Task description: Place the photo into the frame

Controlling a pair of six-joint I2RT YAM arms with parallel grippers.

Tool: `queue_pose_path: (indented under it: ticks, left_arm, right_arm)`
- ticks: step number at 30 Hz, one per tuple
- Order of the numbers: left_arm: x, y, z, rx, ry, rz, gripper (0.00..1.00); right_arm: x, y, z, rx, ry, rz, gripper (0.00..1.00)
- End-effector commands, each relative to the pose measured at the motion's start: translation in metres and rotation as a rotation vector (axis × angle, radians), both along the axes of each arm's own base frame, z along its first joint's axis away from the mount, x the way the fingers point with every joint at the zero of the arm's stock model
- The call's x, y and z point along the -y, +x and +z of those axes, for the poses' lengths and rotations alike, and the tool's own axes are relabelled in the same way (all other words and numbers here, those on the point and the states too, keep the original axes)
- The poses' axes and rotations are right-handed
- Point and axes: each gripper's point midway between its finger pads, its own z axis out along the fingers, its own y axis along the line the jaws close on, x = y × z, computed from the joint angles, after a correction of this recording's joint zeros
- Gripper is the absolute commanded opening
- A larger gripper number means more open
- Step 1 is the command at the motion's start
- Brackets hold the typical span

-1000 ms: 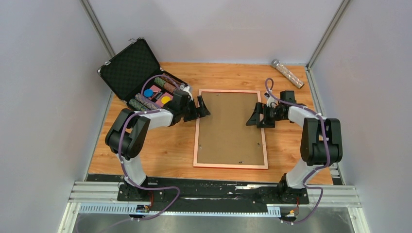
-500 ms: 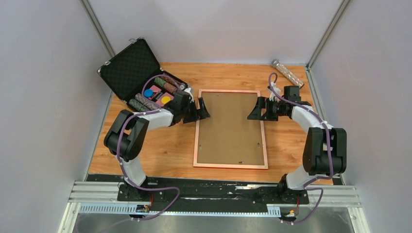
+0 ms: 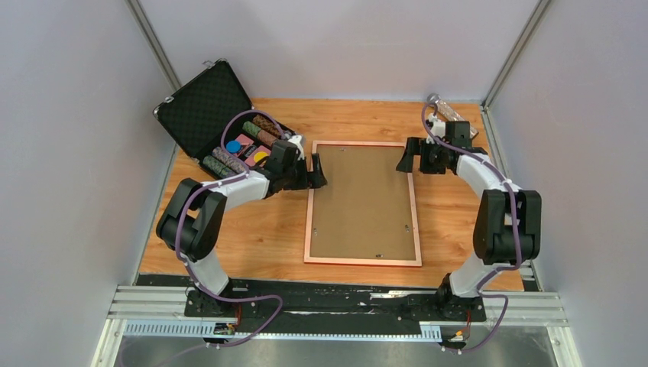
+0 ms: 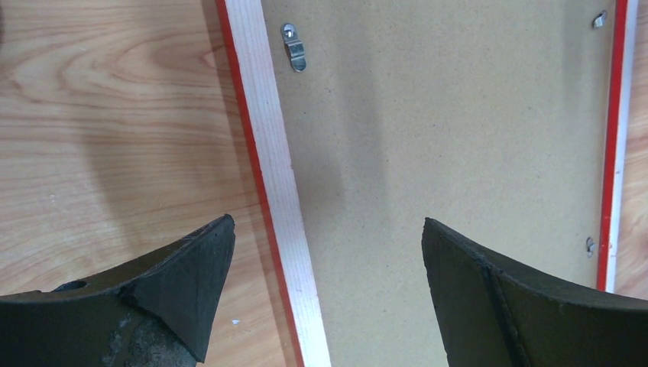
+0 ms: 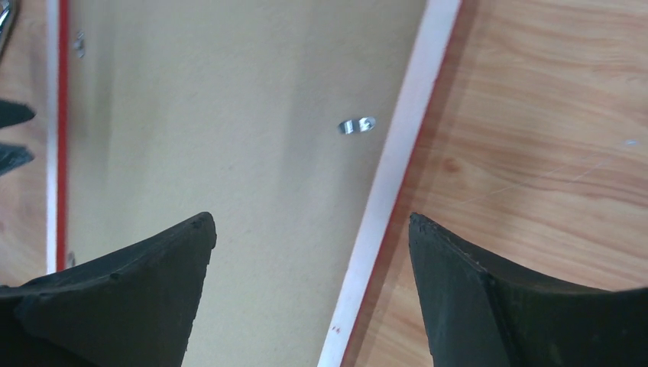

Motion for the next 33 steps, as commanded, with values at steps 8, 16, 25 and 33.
queue_pose_path:
  ticks: [8,16,25,33]
  left_arm:
    - [-0.002,0.014,0.018,0.106,0.053,-0.043,0.93]
    - [0.0,0.012,0.007,0.076,0.054,-0.053,0.74]
    - [0.002,0.013,-0.016,0.015,0.059,-0.038,0.6]
    - [0.002,0.011,-0.02,0.004,0.048,-0.022,0.37]
  right_arm:
    - [0.018,0.054,-0.017,-0.014,-0.082,-0.156,0.91]
    - [0.012,0.052,-0.026,-0.04,-0.056,-0.139,0.89]
    - [0.01,0.053,-0.024,-0.027,-0.049,-0.133,0.88]
    - [0.011,0.053,-0.027,-0.024,-0.056,-0.129,0.87]
